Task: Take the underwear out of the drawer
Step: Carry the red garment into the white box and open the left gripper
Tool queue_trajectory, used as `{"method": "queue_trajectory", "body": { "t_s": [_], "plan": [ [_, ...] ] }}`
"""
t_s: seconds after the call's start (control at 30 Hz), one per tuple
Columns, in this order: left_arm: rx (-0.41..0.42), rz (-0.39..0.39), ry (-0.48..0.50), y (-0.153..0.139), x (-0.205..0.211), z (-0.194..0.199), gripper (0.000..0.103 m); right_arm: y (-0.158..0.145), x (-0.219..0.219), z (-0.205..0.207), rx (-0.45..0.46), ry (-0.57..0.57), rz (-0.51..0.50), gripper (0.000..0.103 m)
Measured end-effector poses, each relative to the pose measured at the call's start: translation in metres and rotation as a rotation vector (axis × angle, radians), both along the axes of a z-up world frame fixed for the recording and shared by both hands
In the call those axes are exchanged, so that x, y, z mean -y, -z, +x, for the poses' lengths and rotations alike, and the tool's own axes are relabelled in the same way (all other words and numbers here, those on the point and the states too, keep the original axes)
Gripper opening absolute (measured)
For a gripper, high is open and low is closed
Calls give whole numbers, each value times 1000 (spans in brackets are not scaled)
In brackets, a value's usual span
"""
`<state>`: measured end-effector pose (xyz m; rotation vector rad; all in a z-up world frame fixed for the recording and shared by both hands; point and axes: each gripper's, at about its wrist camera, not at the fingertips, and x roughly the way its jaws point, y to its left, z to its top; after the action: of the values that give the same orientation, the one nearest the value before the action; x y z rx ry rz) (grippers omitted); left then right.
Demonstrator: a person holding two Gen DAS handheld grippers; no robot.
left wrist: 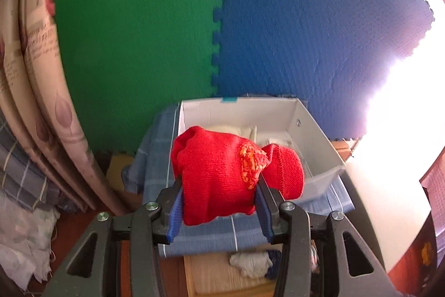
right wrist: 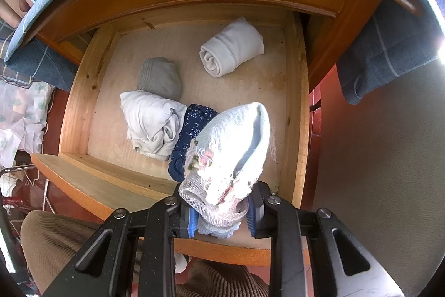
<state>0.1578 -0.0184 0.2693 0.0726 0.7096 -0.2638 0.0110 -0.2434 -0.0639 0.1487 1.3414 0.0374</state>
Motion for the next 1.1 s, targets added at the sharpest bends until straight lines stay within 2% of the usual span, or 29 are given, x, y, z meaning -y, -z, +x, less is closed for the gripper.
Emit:
{"method": "queue_trajectory", "body": {
  "t_s": [0.2, 0.57, 0.67, 0.8, 0.93, 1.1],
  "plan": [
    [-28, -12, 2, 9, 17, 44, 45, 0, -1, -1, 4, 0, -8, 25],
    [-128, 20, -41, 68, 25, 99, 45, -2, 0, -1, 2, -5, -7, 25],
    [-160, 4, -52, 82, 22, 107, 46, -1, 0, 0, 0, -5, -6, 25],
    [-149, 38, -46, 93, 27, 111, 47, 1, 0, 0, 0, -10, -8, 25],
    [-155, 38, -54, 99, 29, 117, 48, 1, -2, 0, 0, -10, -14, 25],
    [-149, 27, -55, 98, 27, 118, 57, 0, -2, 0, -1, -12, -12, 25]
  ]
}}
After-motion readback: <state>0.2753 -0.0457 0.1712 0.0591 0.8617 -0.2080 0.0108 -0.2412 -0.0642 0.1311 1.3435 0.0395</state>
